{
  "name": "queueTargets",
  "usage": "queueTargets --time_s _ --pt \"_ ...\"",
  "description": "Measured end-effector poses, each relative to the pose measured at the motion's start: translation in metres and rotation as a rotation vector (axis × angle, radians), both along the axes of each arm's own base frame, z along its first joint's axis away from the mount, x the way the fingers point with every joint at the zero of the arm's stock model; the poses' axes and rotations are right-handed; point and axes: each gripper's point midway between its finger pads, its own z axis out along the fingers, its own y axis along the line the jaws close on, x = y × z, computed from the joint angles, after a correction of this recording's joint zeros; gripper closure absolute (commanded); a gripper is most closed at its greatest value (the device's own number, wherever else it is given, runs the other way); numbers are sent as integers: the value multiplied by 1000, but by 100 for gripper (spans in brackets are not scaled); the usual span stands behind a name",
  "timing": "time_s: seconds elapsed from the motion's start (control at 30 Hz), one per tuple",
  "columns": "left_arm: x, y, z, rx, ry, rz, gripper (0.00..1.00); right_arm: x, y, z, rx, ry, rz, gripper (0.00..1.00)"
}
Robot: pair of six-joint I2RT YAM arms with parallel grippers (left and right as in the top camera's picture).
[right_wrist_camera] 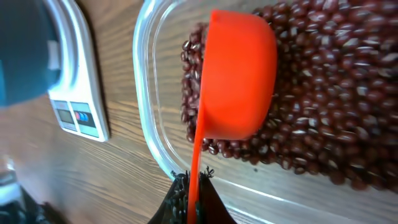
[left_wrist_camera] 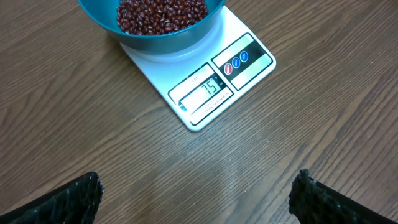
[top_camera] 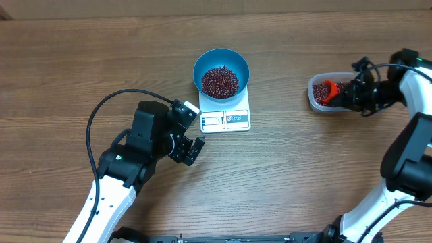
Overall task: Scoop item into bowl and weigh 150g on scale
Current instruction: 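Dig the red scoop into the tub beans and lift it filled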
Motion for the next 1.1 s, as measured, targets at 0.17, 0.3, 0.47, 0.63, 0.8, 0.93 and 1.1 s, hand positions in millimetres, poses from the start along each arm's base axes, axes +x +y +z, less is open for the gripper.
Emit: queueTargets --time_s 0.17,0.3,0.47,0.63,0.8,0.93,1.1 --pt "0 0 0 0 0 0 0 -1 -11 7 59 -16 -54 96" --pt "0 0 0 0 0 0 1 -1 -17 10 82 -24 -77 96" --pt "0 0 0 0 0 0 1 -2 -20 14 121 -29 -101 96" --pt "0 0 0 0 0 0 0 -4 -23 20 165 -38 -129 96" --pt "0 0 0 0 0 0 1 -6 -20 27 225 -42 -140 96" --pt "0 0 0 0 0 0 0 -10 -12 36 283 -53 -120 96" --pt "0 0 0 0 0 0 0 -12 -4 45 335 -75 -103 96"
